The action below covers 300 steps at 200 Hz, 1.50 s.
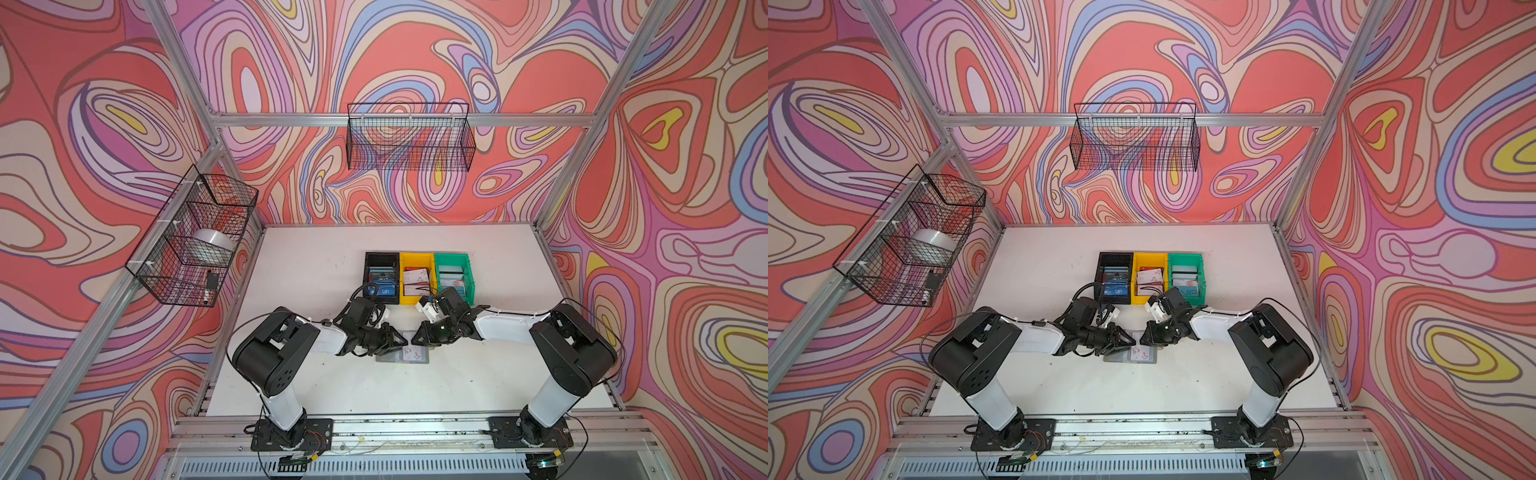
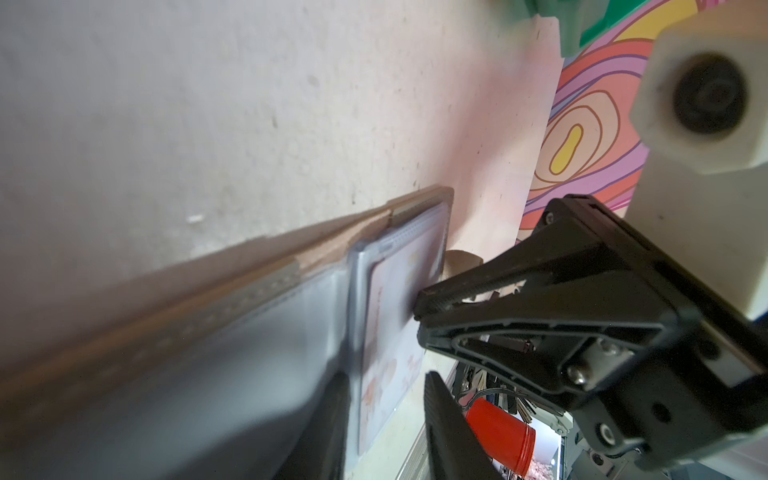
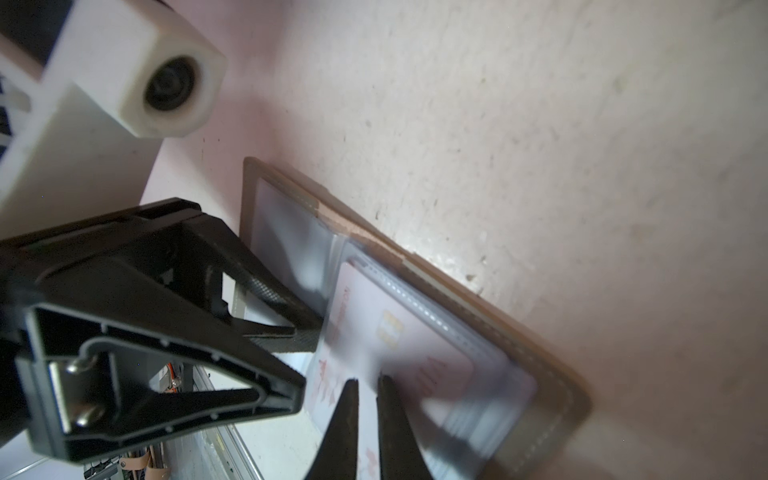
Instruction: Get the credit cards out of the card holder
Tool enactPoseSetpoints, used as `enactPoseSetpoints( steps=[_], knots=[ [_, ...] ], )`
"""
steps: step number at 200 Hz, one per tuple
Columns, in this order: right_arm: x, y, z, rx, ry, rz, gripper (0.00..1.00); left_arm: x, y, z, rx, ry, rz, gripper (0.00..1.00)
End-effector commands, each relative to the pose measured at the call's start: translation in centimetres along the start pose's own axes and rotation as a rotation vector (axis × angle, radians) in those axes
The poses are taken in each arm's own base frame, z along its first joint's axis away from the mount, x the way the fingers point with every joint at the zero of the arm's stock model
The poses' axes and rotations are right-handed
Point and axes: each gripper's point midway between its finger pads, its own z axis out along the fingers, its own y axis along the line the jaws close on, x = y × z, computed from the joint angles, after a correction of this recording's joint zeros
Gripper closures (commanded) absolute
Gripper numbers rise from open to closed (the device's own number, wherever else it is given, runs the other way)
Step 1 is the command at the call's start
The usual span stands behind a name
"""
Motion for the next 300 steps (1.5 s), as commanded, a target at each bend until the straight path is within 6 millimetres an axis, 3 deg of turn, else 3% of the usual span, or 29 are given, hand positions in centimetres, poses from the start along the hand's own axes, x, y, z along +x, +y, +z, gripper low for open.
enactPoseSetpoints(
  steps=[1,92,125,192,300],
  knots=[
    [2.1,-2.9,1.0,0.088,0.058,0.057,0.86,0.1,1.1,0.6,-0.034,0.005,0.006,0.65],
    [2.2,-3.0,1.2,0.091,0.07,0.06,0.86,-0.6,1.0,1.3,-0.019,0.003,0.052,0.66],
    [2.3,-3.3,1.2,0.098,0.073,0.065,0.86,0.0,1.0,0.5,-0.026,-0.005,0.051,0.67],
    [2.5,-3.4,1.2,0.101,0.076,0.066,0.86,-0.1,-0.9,-0.7,-0.033,-0.005,0.107,0.67],
    [2.8,-3.7,1.3,0.107,0.078,0.073,0.86,-0.7,-1.0,0.7,0.056,-0.009,0.088,0.67]
  ],
)
